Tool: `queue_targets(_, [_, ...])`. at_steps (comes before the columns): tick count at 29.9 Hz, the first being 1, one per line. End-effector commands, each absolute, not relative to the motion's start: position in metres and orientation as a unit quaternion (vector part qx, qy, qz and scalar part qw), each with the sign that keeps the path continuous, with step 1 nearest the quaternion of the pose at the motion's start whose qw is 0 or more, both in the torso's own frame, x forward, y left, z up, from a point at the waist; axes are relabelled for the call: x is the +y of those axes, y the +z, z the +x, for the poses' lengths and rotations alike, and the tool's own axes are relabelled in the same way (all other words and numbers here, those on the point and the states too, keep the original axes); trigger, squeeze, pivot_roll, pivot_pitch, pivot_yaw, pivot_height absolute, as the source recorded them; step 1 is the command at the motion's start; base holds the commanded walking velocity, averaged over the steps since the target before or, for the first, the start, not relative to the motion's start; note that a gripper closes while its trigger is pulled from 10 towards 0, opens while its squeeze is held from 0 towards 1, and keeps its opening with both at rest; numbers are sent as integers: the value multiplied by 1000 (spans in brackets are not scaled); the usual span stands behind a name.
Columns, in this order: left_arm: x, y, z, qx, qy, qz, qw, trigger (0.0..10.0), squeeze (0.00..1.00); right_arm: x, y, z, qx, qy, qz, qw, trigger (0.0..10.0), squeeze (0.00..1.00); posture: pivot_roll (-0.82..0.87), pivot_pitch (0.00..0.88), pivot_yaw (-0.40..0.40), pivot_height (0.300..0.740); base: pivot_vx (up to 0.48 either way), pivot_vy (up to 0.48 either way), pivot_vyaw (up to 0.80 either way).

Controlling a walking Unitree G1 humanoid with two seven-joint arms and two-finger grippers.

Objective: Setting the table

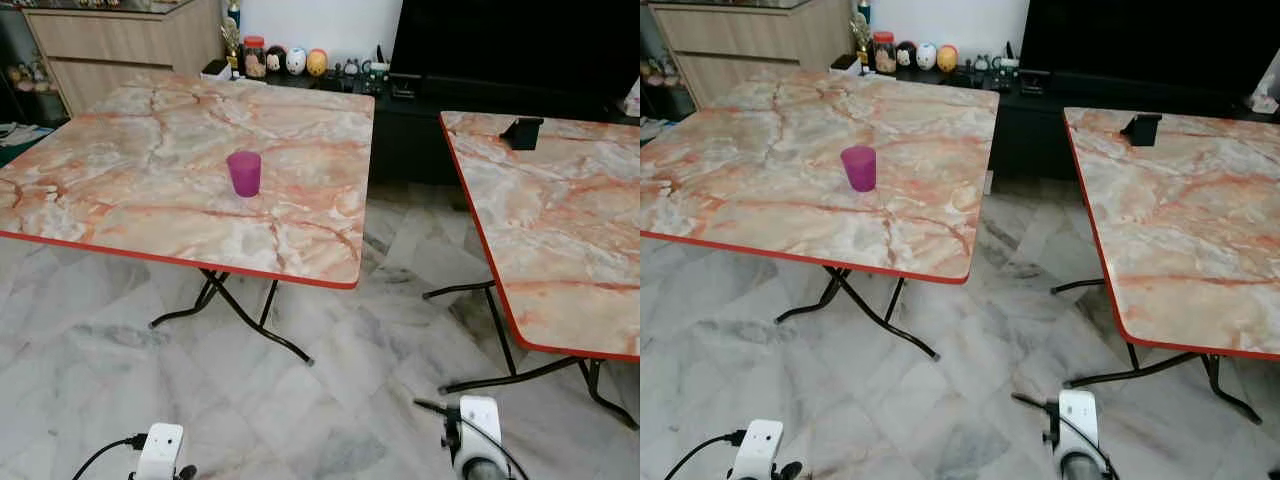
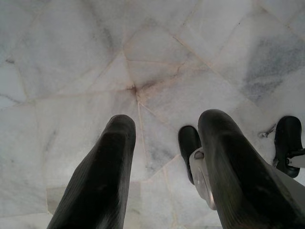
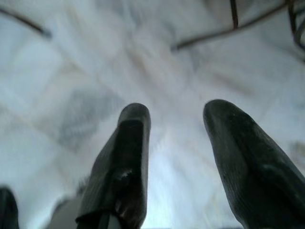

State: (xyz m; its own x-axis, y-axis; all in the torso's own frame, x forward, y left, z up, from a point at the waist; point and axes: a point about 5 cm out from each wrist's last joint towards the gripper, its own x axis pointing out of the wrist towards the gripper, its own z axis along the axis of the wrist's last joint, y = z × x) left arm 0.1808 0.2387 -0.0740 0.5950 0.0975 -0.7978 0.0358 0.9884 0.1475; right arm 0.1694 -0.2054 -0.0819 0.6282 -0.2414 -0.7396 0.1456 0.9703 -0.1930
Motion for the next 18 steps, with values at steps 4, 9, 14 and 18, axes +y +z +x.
queue_targets(4, [238, -75, 180, 455, 17, 73, 887, 10000, 0, -202, -86, 163, 425, -139, -30, 894, 10000, 0, 55, 0, -39, 728, 0, 64, 0])
queue_targets(9, [237, -75, 180, 456, 14, 75, 887, 10000, 0, -185, -86, 169, 421, -104, -32, 901, 10000, 0, 60, 0, -45, 728, 0, 353, 0])
queue_targets(14, [237, -75, 180, 456, 15, 72, 887, 10000, 0, -185, -86, 170, 421, -105, -36, 900, 10000, 0, 65, 0, -48, 728, 0, 355, 0])
queue_targets(18, [237, -75, 180, 456, 15, 72, 887, 10000, 0, -207, -87, 163, 432, -152, -25, 889, 10000, 0, 58, 0, -45, 728, 0, 354, -781])
